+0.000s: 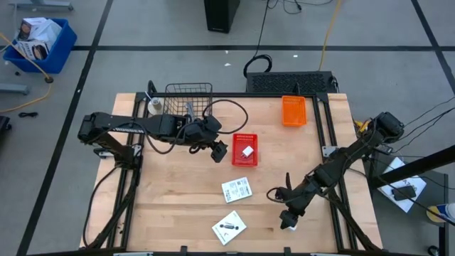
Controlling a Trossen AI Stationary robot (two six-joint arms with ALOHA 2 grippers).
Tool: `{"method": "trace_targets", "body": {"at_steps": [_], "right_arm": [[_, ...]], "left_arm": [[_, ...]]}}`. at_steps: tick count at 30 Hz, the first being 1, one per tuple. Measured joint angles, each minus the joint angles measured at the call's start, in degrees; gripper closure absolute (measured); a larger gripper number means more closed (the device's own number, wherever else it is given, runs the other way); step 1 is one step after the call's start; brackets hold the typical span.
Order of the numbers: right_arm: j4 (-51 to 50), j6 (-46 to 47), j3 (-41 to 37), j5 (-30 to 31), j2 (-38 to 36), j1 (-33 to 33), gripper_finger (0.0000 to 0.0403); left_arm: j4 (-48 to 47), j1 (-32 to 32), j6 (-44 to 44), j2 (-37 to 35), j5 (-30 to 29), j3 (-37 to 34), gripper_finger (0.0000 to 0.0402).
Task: Pick and place items into bin
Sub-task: Put the white charger adapter into the red bin
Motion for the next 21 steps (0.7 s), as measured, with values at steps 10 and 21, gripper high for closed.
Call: {"method": "trace_targets", "body": {"at_steps": [10,21], "right_arm": [[-3.4,5.6,0.0,-9.6,0.0,0.0,0.0186],[-8.1,9.1,1.2,-9.2,-0.3,0.6,0.0087]], "left_arm": [[0.0,0.0,0.2,0.0,0.0,0.0,0.011],[0.0,0.1,1.3,0.0,-1.4,0.0,0.011]]}}
